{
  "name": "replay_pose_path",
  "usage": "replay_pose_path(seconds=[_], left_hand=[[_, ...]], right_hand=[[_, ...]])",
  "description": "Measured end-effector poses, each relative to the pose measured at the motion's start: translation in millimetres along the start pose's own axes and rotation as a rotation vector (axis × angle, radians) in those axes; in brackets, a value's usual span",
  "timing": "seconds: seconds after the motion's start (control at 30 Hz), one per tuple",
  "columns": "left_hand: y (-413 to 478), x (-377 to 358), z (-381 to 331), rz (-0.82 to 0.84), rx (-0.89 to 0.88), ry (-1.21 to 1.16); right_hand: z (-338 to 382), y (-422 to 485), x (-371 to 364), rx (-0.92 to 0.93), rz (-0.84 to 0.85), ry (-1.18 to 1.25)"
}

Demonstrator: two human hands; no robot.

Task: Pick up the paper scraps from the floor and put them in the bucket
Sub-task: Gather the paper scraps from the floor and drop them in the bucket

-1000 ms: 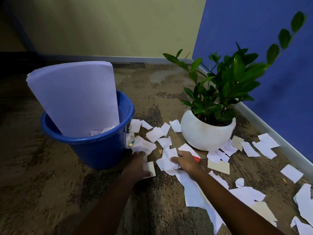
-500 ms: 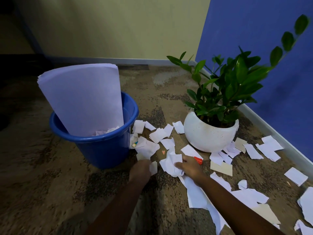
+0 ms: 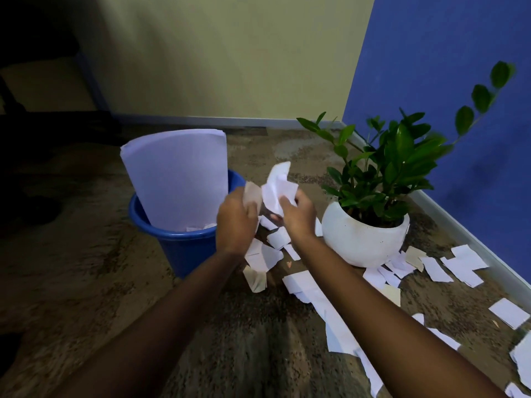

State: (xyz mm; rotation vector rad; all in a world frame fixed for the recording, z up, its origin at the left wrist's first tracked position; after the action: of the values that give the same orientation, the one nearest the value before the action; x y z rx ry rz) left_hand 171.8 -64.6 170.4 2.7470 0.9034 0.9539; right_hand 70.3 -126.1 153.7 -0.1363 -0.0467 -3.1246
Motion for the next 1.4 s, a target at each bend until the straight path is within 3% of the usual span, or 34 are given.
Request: replay_pose_path(seconds=[0.17, 0.33, 0.47, 0.57, 0.67, 0.77, 0.83, 0.93, 1.03, 1.27, 1.4], left_hand=[[20.9, 42.7, 7.1, -0.141, 0.130, -0.084], [25.4, 47.9, 25.4, -0.039, 0.376, -0.032], [4.6, 34.6, 12.5, -0.095, 0.010, 0.218], [-9.0, 7.4, 4.0, 0.086, -0.294, 0.307], [-23.5, -26.0, 12.2, 0.281, -0.416, 0.382], [-37.2, -56.4, 34.5, 0.384, -0.388, 0.469], [-42.3, -73.2, 53.3, 0.468, -0.275, 0.533], [-47.1, -94.0, 81.1, 0.642, -0.079, 0.632], [-49.7, -108.6, 104.0, 0.747, 0.021, 0.694], [-55.2, -124.6, 136.1, 0.885, -0.066, 0.885], [-57.0, -124.0, 139.2, 0.872, -0.125, 0.932]], right_hand=[[22.5, -6.9, -56.9, -0.066, 0.177, 0.015], [22.3, -12.3, -81.9, -0.092, 0.390, -0.073], [14.5, -2.5, -60.6, -0.004, 0.303, -0.042], [-2.2, 4.4, -31.2, -0.013, 0.212, -0.002], [-30.9, 8.1, -3.0, -0.106, 0.166, -0.140], [-61.6, 7.3, 22.6, -0.159, 0.151, -0.400], [-80.9, 4.3, 39.6, -0.159, 0.144, -0.553], [-114.4, 1.2, 60.3, -0.166, 0.274, -0.825], [-149.5, -3.8, 75.7, -0.317, 0.393, -1.036], [-180.9, -12.6, 73.2, -0.428, 0.459, -1.182], [-178.6, -25.5, 55.3, -0.208, 0.482, -1.277]])
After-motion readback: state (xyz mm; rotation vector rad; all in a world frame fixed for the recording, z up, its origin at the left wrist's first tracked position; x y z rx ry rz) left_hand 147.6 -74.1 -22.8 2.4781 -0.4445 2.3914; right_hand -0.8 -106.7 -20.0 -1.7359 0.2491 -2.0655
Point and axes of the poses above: each hand's wrist, its own y-axis towards the middle knuckle, its own x-axis out of the back of the hand, z = x × y, the point moved 3 cm from there along y, towards the middle knuckle, and after that the axes turned 2 degrees about z, right-handed, at the moved point
